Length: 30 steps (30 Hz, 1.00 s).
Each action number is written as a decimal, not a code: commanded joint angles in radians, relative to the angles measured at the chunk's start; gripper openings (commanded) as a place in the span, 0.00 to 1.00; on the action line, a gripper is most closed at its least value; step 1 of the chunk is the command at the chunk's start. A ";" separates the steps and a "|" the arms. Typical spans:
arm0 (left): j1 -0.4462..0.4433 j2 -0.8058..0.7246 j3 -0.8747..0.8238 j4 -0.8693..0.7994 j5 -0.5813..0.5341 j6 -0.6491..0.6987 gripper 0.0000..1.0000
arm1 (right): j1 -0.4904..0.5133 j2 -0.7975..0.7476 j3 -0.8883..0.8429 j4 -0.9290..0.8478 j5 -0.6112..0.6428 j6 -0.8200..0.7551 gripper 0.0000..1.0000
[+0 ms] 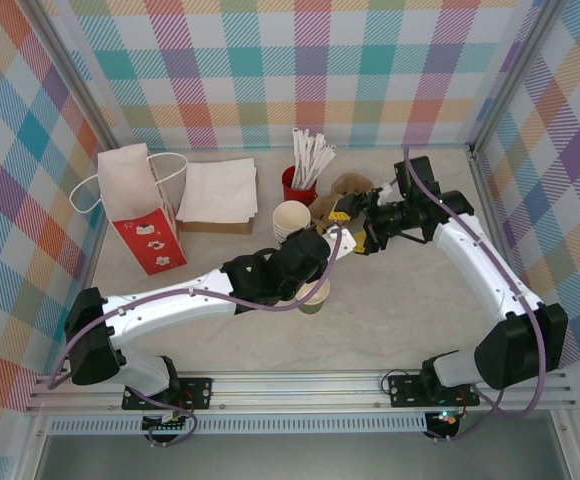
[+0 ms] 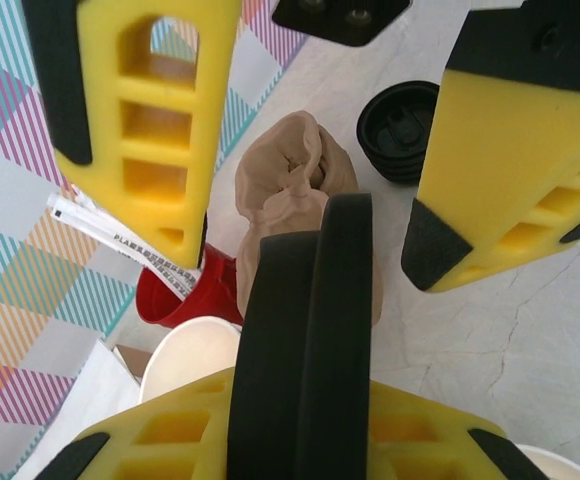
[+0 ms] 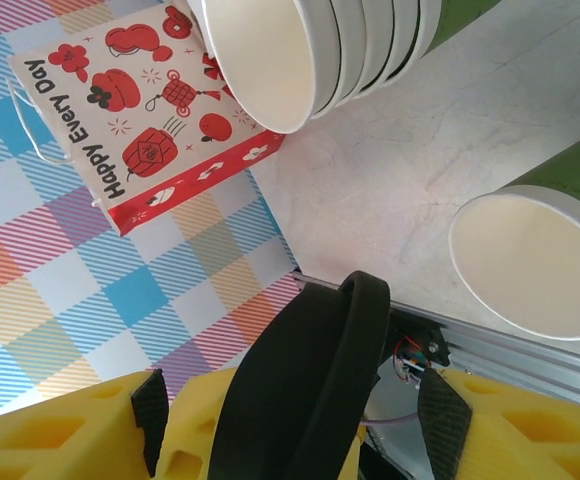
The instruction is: Pack the takeout coffee
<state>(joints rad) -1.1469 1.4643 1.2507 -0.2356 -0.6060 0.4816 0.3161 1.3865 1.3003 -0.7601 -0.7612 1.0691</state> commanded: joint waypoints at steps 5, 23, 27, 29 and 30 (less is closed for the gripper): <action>-0.013 0.019 0.003 0.040 -0.025 0.032 0.00 | 0.018 0.029 0.009 0.019 -0.036 0.034 0.54; -0.006 -0.024 -0.027 -0.024 0.042 -0.061 0.41 | 0.018 -0.018 -0.067 0.089 -0.015 -0.022 0.12; 0.015 -0.060 -0.037 -0.074 0.106 -0.133 0.54 | 0.018 -0.034 -0.099 0.142 -0.008 -0.051 0.12; 0.029 -0.088 -0.050 -0.085 0.144 -0.171 0.62 | 0.018 -0.045 -0.115 0.158 0.010 -0.076 0.12; 0.036 -0.105 -0.059 -0.086 0.161 -0.190 0.65 | 0.018 -0.050 -0.123 0.167 0.017 -0.090 0.11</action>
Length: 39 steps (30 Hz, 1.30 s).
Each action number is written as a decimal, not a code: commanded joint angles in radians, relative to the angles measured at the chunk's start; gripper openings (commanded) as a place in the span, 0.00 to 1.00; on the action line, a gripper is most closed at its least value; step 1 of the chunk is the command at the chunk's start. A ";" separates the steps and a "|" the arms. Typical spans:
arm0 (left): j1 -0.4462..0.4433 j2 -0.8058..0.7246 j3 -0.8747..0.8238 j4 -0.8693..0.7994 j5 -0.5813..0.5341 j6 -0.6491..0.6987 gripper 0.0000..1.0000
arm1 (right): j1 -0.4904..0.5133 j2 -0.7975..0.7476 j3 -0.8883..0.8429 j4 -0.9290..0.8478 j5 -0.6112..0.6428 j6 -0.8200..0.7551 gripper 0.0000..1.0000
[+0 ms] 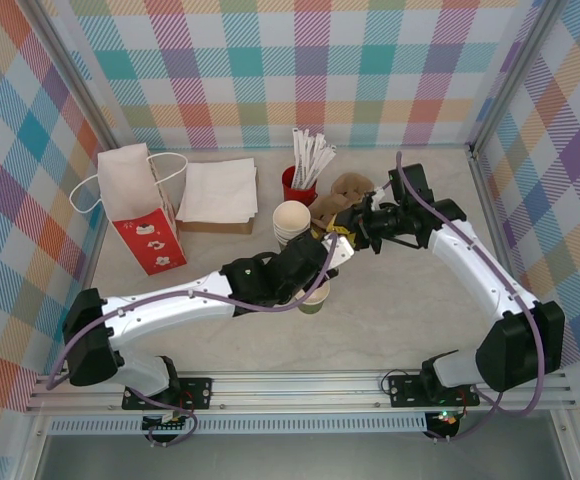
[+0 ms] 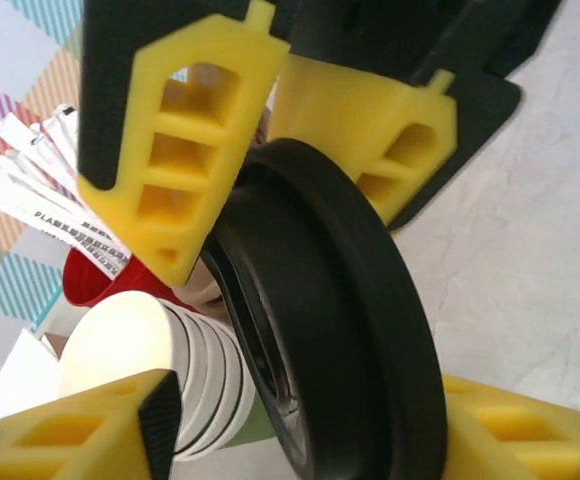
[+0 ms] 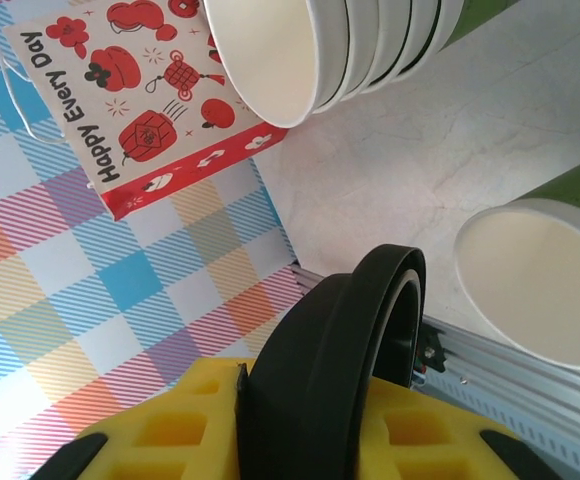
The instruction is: Pack the takeout coffee
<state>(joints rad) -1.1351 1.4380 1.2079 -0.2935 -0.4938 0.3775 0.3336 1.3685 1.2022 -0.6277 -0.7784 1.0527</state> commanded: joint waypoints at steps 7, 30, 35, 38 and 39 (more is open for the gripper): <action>0.106 -0.207 -0.083 -0.017 0.245 -0.197 0.83 | 0.001 -0.057 -0.076 0.122 0.033 -0.151 0.11; 0.370 -0.142 -0.113 0.197 0.919 -0.498 1.00 | 0.004 -0.171 -0.155 0.294 -0.082 -0.287 0.10; 0.371 -0.113 -0.097 0.199 0.938 -0.509 0.99 | 0.010 -0.174 -0.151 0.300 -0.096 -0.288 0.10; 0.371 -0.100 -0.085 0.200 0.949 -0.513 0.96 | 0.015 -0.174 -0.150 0.301 -0.099 -0.289 0.10; 0.371 -0.096 -0.081 0.200 0.952 -0.515 0.95 | 0.018 -0.175 -0.148 0.300 -0.099 -0.289 0.10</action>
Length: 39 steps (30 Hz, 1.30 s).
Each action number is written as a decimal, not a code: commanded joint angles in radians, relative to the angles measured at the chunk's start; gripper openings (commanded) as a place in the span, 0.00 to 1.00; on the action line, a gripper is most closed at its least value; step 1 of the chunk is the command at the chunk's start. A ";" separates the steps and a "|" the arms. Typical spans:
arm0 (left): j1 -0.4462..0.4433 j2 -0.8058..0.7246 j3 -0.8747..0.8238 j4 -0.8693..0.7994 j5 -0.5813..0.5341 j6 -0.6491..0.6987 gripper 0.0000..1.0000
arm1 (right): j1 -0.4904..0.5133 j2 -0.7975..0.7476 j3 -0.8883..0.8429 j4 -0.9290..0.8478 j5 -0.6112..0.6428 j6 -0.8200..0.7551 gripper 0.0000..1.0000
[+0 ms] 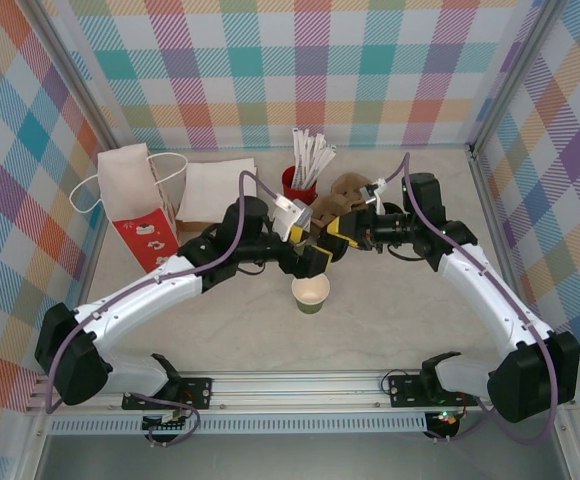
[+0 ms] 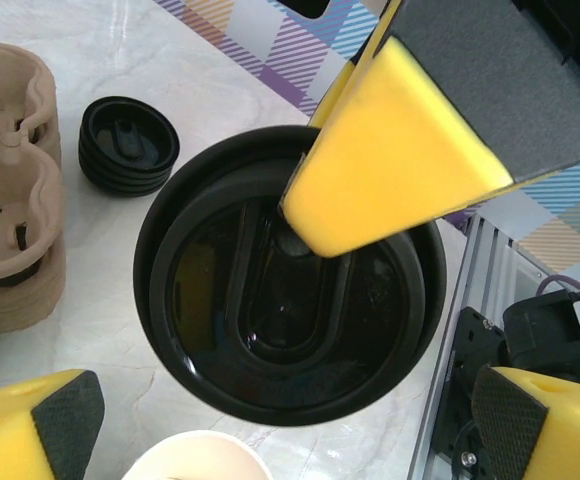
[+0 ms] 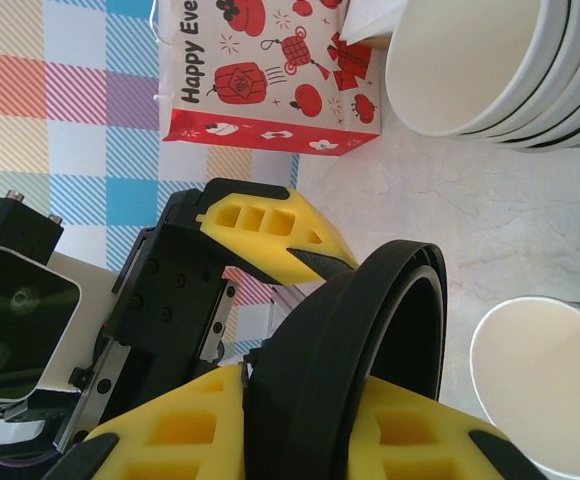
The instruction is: Pack the takeout coffee
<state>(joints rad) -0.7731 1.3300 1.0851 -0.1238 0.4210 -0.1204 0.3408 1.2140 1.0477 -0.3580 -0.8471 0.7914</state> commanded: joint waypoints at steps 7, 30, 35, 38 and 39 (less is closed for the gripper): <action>0.009 0.036 0.067 0.016 0.047 -0.018 0.88 | 0.023 -0.019 0.010 0.030 -0.032 -0.029 0.10; 0.009 0.070 0.088 -0.013 0.007 -0.021 0.73 | 0.070 -0.021 0.020 0.053 0.002 0.015 0.11; 0.005 0.072 0.090 -0.027 -0.019 -0.017 0.69 | 0.075 -0.022 0.021 0.065 0.003 0.036 0.11; 0.003 0.065 0.085 -0.027 -0.034 -0.013 0.67 | 0.079 -0.020 0.022 0.058 0.007 0.045 0.12; 0.002 0.063 0.085 -0.027 -0.034 -0.012 0.67 | 0.080 -0.021 0.023 0.050 0.011 0.045 0.12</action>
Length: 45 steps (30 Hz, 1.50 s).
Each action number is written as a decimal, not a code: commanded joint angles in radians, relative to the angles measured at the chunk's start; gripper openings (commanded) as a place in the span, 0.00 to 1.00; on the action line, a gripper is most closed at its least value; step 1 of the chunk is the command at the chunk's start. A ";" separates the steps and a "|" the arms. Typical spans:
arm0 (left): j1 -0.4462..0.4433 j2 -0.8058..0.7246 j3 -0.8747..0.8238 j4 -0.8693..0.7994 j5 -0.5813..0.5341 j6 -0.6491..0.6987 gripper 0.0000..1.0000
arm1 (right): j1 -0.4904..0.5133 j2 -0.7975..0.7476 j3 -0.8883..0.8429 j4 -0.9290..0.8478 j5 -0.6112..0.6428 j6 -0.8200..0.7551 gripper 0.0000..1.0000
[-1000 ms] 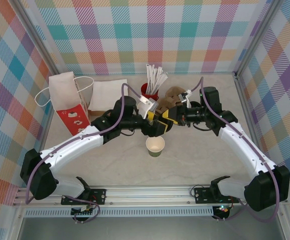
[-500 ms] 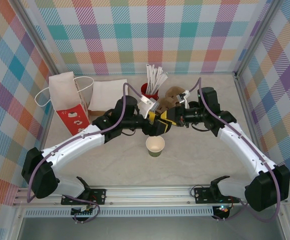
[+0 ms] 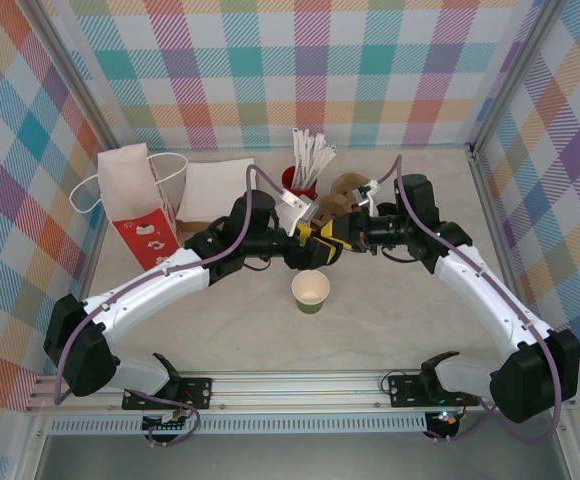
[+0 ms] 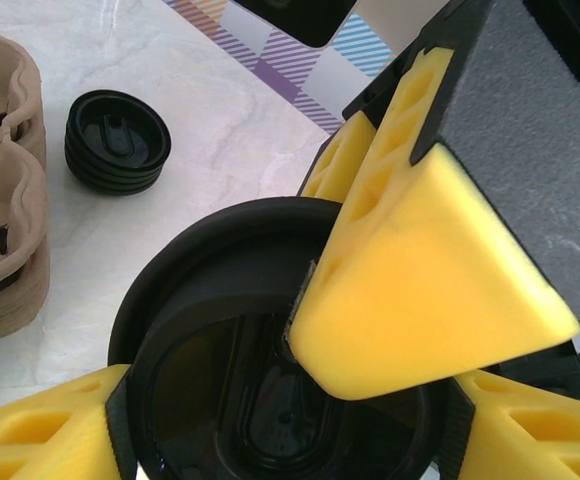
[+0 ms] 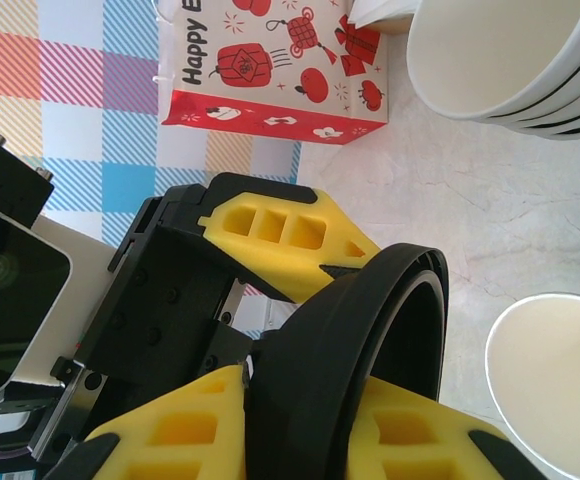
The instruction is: Pack the takeout coffee
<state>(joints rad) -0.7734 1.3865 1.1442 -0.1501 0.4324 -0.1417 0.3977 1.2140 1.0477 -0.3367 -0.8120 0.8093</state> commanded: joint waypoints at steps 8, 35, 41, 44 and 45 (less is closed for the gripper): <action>0.002 -0.003 0.028 -0.023 -0.050 0.024 0.67 | 0.021 -0.028 0.047 -0.062 0.031 -0.021 0.25; -0.140 0.115 0.250 -0.638 -0.299 0.225 0.67 | -0.034 -0.059 0.048 -0.652 0.890 -0.307 0.93; -0.181 0.212 0.339 -0.740 -0.341 0.255 0.67 | -0.043 -0.038 0.003 -0.643 0.927 -0.325 1.00; -0.196 0.256 0.373 -0.779 -0.362 0.269 0.67 | -0.045 -0.032 -0.016 -0.632 0.924 -0.322 1.00; -0.199 0.270 0.383 -0.793 -0.370 0.273 0.67 | -0.045 -0.031 -0.020 -0.628 0.921 -0.323 1.00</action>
<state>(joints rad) -0.9497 1.6291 1.4826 -0.8566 0.1013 0.0990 0.3584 1.1778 1.0424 -0.9569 0.0864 0.5072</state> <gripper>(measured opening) 0.671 0.997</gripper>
